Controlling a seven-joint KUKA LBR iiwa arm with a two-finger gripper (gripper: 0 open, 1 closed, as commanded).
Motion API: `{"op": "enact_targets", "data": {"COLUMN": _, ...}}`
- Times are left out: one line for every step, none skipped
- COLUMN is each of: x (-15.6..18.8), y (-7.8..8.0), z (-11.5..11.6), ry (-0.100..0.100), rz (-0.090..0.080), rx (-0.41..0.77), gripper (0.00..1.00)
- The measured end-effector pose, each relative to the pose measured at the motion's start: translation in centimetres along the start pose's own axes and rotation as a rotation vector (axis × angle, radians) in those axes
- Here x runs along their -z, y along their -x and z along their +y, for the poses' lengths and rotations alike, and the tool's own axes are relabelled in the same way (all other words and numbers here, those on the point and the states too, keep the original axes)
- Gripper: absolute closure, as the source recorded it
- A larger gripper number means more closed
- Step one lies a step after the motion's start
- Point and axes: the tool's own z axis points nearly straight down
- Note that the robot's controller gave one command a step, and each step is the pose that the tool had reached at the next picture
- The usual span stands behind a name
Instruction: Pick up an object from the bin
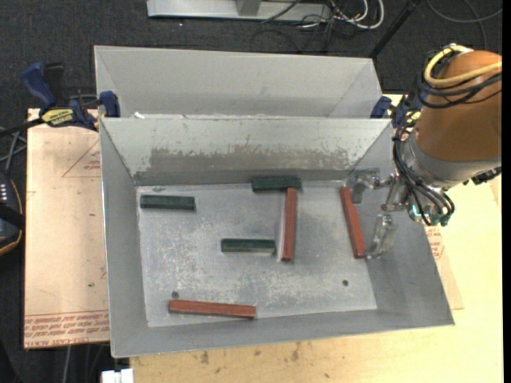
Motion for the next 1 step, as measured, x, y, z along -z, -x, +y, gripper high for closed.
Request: {"op": "enact_targets", "data": {"x": 0.05, "y": 0.05, "z": 0.03, "ry": 0.0, "rz": -0.001, "rx": 0.002, "gripper": 0.0}}
